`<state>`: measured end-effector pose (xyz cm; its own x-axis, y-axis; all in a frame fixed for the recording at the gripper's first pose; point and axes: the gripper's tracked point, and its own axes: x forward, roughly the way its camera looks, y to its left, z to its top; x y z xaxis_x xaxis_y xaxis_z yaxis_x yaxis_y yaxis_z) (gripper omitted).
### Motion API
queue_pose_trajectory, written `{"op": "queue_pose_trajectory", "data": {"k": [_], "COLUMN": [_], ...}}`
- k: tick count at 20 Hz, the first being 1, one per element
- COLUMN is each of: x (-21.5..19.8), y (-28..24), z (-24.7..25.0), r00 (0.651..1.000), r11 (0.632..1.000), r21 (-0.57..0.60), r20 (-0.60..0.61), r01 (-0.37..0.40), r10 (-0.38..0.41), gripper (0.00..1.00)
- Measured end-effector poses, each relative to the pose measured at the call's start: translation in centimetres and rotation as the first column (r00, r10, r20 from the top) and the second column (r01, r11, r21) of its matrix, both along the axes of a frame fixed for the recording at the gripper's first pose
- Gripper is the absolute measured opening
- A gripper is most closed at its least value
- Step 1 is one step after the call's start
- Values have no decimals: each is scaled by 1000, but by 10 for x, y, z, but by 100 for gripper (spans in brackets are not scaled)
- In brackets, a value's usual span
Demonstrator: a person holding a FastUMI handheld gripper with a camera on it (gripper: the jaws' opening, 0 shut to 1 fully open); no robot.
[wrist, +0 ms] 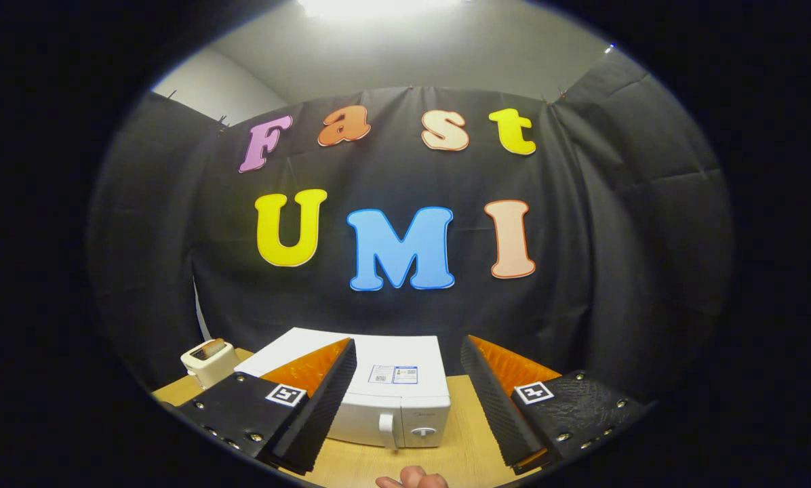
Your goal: Open the microwave, put the food inside, and close the microwave door.
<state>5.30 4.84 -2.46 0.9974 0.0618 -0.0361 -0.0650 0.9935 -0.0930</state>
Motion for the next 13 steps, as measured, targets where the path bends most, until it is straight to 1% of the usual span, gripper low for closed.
{"op": "queue_pose_trajectory", "data": {"k": [2,5,6,8,9,12,13], "x": [-6,-12,-14,-15,-16,-21,-23], "y": [-1,-4,-3,-11,-11,0,0], "z": [16,24,27,30,34,39,37], "r00": [999,999,999,998,997,995,996], "r11": [1000,998,998,999,1000,999,999], "r21": [22,56,59,31,9,-34,-36], "r20": [36,49,50,58,68,88,80], "r01": [9,6,4,24,21,-38,-40], "r10": [-10,-9,-7,-25,-21,41,42], "gripper": [96,96,96,96,96,96,96]}}
